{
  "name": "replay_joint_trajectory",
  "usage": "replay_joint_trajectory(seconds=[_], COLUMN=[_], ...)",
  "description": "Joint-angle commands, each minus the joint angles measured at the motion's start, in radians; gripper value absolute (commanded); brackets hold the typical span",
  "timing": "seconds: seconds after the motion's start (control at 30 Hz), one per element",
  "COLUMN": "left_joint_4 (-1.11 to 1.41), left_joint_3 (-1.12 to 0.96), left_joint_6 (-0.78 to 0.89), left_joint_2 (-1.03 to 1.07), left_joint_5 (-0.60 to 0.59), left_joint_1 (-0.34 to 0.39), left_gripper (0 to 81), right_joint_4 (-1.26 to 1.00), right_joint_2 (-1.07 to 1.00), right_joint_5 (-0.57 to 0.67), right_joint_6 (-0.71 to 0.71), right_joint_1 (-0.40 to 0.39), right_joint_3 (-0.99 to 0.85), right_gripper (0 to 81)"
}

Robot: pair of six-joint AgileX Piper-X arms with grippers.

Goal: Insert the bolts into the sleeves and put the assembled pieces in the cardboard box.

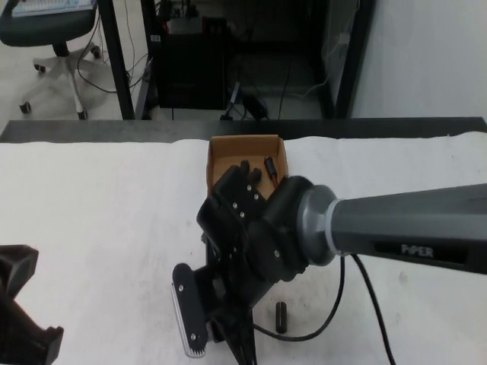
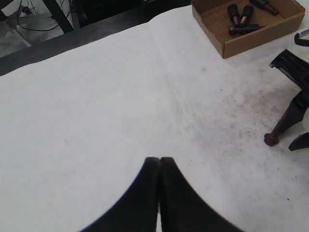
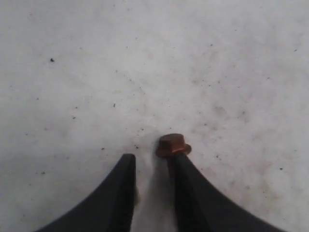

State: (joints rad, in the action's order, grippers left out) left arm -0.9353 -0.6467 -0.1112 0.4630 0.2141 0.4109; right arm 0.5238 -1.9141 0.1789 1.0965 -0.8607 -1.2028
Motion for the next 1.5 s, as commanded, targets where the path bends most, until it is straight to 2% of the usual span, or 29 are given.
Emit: replay_joint_trajectory(seconds=[0.0, 0.3, 0.53, 0.73, 1.07, 1.47], left_joint_4=[-0.004, -0.004, -0.004, -0.004, -0.004, -0.004], left_joint_3=[-0.002, -0.002, -0.002, -0.002, -0.002, -0.002], left_joint_6=[-0.001, -0.001, -0.001, -0.001, -0.001, -0.001], left_joint_2=[-0.005, -0.005, -0.005, -0.005, -0.005, -0.005], left_joint_5=[0.001, 0.001, 0.001, 0.001, 0.001, 0.001], left_joint_1=[-0.003, -0.003, -0.003, -0.003, -0.003, -0.003], left_gripper=[0.2, 0.2, 0.2, 0.2, 0.2, 0.2], right_joint_4=[-0.003, -0.003, -0.013, -0.012, 0.017, 0.064], right_joint_2=[-0.010, -0.010, -0.008, -0.008, -0.011, -0.069], right_joint_5=[-0.007, -0.018, -0.046, -0.012, 0.045, 0.037], right_joint_6=[0.004, 0.004, 0.004, 0.004, 0.002, -0.012], right_joint_1=[0.003, 0.035, 0.033, 0.033, 0.035, 0.035], right_joint_3=[-0.006, -0.006, -0.066, -0.140, -0.140, -0.140], right_gripper=[25.6, 25.6, 25.6, 25.6, 25.6, 25.6])
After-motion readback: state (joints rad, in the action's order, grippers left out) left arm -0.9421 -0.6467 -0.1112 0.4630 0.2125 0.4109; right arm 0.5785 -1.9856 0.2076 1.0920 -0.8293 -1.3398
